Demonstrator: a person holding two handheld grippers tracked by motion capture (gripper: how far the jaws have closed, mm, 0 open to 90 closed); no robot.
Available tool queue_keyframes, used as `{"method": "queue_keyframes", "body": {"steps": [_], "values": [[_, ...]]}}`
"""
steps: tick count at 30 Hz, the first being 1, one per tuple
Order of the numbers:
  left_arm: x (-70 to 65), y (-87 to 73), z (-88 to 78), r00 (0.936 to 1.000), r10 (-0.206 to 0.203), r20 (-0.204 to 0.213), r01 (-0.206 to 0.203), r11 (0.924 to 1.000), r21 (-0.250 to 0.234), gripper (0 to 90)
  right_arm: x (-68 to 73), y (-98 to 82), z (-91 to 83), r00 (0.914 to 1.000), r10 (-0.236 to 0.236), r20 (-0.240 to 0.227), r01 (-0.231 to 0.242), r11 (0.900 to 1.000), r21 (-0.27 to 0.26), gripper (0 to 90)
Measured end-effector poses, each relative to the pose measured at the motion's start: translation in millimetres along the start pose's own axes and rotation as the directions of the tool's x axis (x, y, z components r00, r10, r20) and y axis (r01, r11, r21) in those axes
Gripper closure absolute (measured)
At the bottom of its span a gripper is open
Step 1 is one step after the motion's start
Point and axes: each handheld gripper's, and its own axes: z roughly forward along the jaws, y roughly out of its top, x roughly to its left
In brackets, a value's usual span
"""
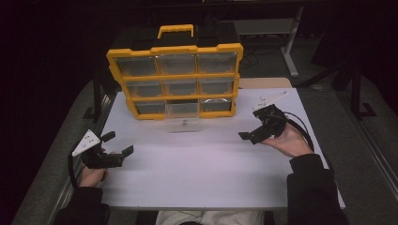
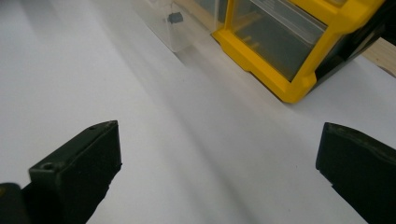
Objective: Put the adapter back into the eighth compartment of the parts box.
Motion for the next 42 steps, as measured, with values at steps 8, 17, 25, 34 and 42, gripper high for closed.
{"method": "queue_keyframes", "body": {"steps": [8,17,25,34,42], "values": [[-0.2,-0.3,-0.3,1.0000,-0.002,0.000,0.002,1.0000,0.001,0.0,-1.1,-15.3,-4.3,0.9997,0.023,0.005,-0.023,1.000,-0.017,0.0],[-0.2,-0.3,-0.7,1.0000,0.001,-0.001,-0.001,1.0000,0.000,0.0,-3.3,-35.9,-6.9,0.9984,0.056,0.010,-0.056,0.998,-0.020,0.0],[0.0,-0.5,-1.3,1.0000,-0.002,-0.005,0.002,1.0000,-0.006,0.0,-4.1,-54.2,-12.6,0.9961,0.087,0.016,-0.086,0.995,-0.050,0.0],[-0.3,-0.6,-0.9,1.0000,-0.001,0.000,0.001,1.0000,-0.001,0.0,-0.5,-73.3,-16.5,0.9926,0.120,0.016,-0.119,0.989,-0.086,0.0],[-0.1,-0.6,-0.9,1.0000,-0.002,0.000,0.002,1.0000,-0.002,0.0,3.1,-85.9,-18.7,0.9913,0.131,0.014,-0.128,0.987,-0.101,0.0]]}}
